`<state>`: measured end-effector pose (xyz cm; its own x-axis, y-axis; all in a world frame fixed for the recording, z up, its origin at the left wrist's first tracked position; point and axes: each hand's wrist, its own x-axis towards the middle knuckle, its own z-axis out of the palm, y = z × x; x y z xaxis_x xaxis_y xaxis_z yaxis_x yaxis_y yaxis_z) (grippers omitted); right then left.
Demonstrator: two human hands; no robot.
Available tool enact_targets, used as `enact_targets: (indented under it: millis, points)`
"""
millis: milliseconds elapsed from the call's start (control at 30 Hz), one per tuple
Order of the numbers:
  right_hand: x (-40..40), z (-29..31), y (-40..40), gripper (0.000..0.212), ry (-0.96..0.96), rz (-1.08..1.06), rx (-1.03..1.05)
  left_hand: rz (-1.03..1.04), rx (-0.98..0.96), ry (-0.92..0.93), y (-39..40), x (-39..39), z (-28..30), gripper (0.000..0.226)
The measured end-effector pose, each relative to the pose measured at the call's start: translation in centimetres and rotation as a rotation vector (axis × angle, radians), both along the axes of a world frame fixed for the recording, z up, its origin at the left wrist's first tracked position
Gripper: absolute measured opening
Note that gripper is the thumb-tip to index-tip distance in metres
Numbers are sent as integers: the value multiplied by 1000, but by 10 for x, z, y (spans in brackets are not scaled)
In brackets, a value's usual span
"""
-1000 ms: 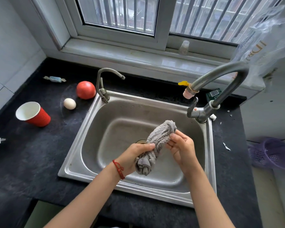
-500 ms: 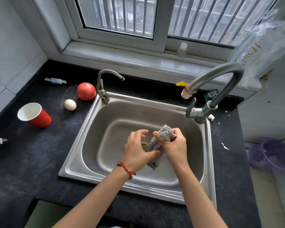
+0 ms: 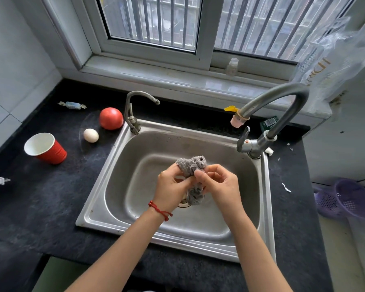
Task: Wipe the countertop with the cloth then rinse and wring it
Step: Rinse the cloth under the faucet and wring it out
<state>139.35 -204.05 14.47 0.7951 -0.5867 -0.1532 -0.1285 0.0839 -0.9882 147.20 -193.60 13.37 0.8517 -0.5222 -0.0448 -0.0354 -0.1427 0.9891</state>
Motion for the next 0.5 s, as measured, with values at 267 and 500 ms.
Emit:
enact_targets:
  millis: [267,500]
  points:
    - [-3,-4,-9,28,1,-301,132,78,-296,500,12,24,-6,15]
    - [4,-9,-14,29,110,-519,11,209,14,127,-1,15,0,23]
